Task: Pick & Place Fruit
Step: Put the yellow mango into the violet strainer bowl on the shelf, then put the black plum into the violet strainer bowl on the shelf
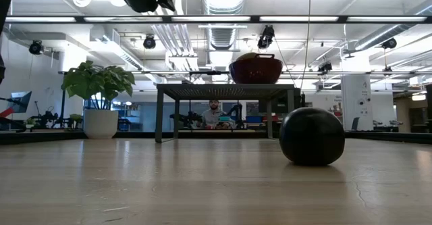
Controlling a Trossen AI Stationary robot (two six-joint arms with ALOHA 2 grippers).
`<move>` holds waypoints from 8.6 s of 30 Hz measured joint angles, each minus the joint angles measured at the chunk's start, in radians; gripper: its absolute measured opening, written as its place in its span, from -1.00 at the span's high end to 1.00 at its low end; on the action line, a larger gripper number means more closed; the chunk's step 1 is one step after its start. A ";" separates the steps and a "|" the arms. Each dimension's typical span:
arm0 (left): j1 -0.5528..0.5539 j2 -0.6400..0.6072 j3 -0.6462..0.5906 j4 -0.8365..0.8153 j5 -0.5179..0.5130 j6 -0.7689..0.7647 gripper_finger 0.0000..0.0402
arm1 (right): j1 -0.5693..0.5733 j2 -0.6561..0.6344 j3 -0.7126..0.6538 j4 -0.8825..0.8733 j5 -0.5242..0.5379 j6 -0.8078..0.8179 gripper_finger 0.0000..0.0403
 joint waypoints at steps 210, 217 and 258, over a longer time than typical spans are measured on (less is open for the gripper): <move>0.001 -0.412 -0.020 -0.902 -0.066 0.184 -0.82 | -0.020 0.171 0.284 -0.583 -0.394 0.342 -0.52; 0.001 -0.412 -0.020 -0.913 -0.066 0.177 -0.82 | 0.032 0.269 0.283 -0.624 -0.403 0.443 -0.76; 0.002 -0.538 -0.020 -1.094 -0.147 0.128 -0.82 | 0.110 0.727 0.270 -0.412 -0.592 0.369 -0.21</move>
